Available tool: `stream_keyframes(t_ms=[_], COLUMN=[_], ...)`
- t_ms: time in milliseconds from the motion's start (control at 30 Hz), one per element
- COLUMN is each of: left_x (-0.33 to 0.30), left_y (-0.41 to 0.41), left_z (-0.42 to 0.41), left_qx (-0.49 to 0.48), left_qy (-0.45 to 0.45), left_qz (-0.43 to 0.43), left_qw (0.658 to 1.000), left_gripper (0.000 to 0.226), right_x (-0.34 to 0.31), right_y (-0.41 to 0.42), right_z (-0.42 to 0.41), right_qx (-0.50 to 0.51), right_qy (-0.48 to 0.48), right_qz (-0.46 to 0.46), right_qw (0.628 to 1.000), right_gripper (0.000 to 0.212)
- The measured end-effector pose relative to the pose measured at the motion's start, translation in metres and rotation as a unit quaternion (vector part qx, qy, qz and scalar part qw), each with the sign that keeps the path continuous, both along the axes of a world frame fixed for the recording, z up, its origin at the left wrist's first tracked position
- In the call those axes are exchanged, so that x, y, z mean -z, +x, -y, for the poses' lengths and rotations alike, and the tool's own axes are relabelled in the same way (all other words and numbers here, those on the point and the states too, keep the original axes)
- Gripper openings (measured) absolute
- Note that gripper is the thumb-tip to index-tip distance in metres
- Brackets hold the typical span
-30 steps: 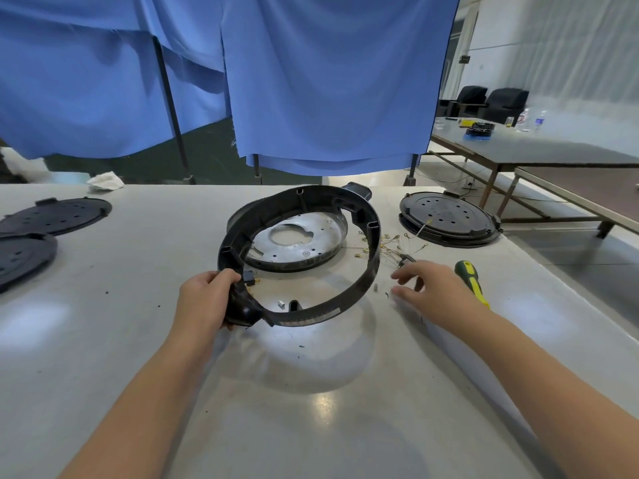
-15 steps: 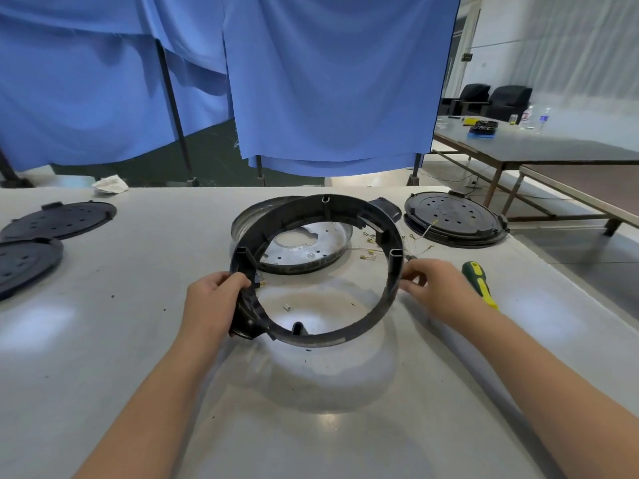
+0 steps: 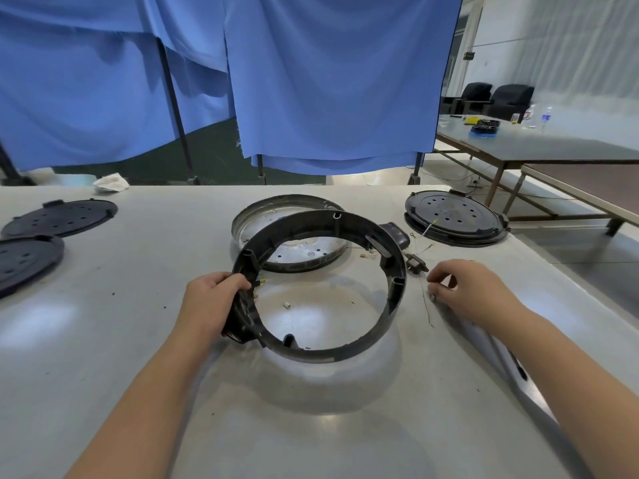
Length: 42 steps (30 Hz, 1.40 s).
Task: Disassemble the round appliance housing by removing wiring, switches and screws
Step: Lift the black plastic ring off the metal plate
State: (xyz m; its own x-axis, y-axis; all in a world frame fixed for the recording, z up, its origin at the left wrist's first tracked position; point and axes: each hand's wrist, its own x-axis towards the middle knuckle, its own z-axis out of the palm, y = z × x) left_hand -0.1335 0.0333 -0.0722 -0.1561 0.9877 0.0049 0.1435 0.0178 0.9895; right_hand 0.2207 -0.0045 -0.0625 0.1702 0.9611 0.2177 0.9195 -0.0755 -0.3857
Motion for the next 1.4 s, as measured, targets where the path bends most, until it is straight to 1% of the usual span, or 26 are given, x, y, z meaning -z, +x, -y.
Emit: stream_keyframes(t_ms=[100, 167, 300, 400, 467, 533, 600, 633, 700, 733, 767, 800, 900, 1033, 1100, 1133, 1167, 1267, 1333, 1400], left_x=[-0.001, -0.002, -0.003, -0.004, -0.004, -0.004, -0.004, -0.004, -0.004, -0.004, -0.003, -0.003, -0.002, -0.001, -0.002, -0.004, -0.005, -0.006, -0.007, -0.005], left_y=[-0.002, -0.003, -0.009, -0.015, -0.02, -0.022, -0.022, -0.02, -0.019, -0.018, -0.018, -0.017, -0.017, -0.017, -0.015, -0.012, -0.009, -0.001, 0.004, 0.009], left_z=[-0.001, 0.0, -0.001, -0.002, -0.003, -0.003, -0.002, -0.002, -0.002, -0.002, -0.002, -0.002, -0.003, -0.003, -0.002, 0.0, 0.001, 0.006, 0.009, 0.012], left_qx=[-0.006, -0.008, -0.017, -0.033, -0.047, -0.063, -0.077, -0.081, -0.092, -0.094, -0.092, -0.089, -0.079, -0.054, -0.037, -0.026, -0.014, 0.015, 0.026, 0.033], left_qy=[-0.024, -0.052, -0.09, -0.093, -0.086, -0.076, -0.075, -0.076, -0.076, -0.074, -0.071, -0.068, -0.063, -0.075, -0.078, -0.079, -0.08, -0.087, -0.096, -0.101], left_qz=[0.048, 0.094, 0.156, 0.186, 0.197, 0.204, 0.205, 0.205, 0.203, 0.201, 0.199, 0.199, 0.196, 0.164, 0.153, 0.147, 0.141, 0.126, 0.111, 0.101], left_qw=[0.999, 0.994, 0.983, 0.978, 0.976, 0.974, 0.973, 0.972, 0.972, 0.972, 0.973, 0.974, 0.975, 0.982, 0.985, 0.986, 0.987, 0.988, 0.989, 0.989], left_gripper=[0.024, 0.013, 0.008, 0.006, 0.006, 0.008, 0.01, 0.01, 0.012, 0.013, 0.013, 0.013, 0.012, 0.009, 0.011, 0.011, 0.01, 0.007, 0.007, 0.011], right_x=[-0.007, -0.012, -0.009, -0.001, 0.002, 0.004, 0.006, 0.007, 0.007, 0.006, 0.006, 0.007, 0.008, 0.006, 0.005, 0.005, 0.004, 0.001, -0.002, -0.002], right_y=[-0.013, -0.03, -0.074, -0.11, -0.132, -0.151, -0.167, -0.172, -0.179, -0.181, -0.182, -0.183, -0.18, -0.159, -0.137, -0.125, -0.112, -0.075, -0.052, -0.031], right_z=[0.003, 0.004, 0.0, -0.011, -0.02, -0.027, -0.03, -0.03, -0.029, -0.028, -0.027, -0.028, -0.029, -0.019, -0.013, -0.011, -0.008, 0.001, 0.005, 0.006], right_qx=[-0.025, -0.057, -0.138, -0.176, -0.2, -0.205, -0.205, -0.206, -0.215, -0.217, -0.217, -0.214, -0.204, -0.198, -0.171, -0.15, -0.129, -0.067, -0.046, -0.015], right_qy=[0.035, 0.039, -0.015, -0.048, -0.061, -0.063, -0.064, -0.059, -0.045, -0.043, -0.045, -0.053, -0.067, -0.078, -0.085, -0.082, -0.073, -0.028, 0.016, 0.056], right_qz=[-0.012, -0.047, -0.088, -0.113, -0.112, -0.105, -0.105, -0.111, -0.138, -0.147, -0.15, -0.146, -0.124, -0.084, -0.069, -0.072, -0.078, -0.12, -0.138, -0.132], right_qw=[0.999, 0.997, 0.986, 0.977, 0.971, 0.971, 0.971, 0.971, 0.966, 0.964, 0.963, 0.964, 0.969, 0.974, 0.979, 0.983, 0.986, 0.99, 0.989, 0.99], right_gripper=[0.007, 0.009, 0.008, 0.008, 0.012, 0.006, 0.015, 0.018, 0.015, 0.019, 0.023, 0.022, 0.01, 0.013, 0.003, 0.002, 0.005, 0.025, 0.026, 0.023])
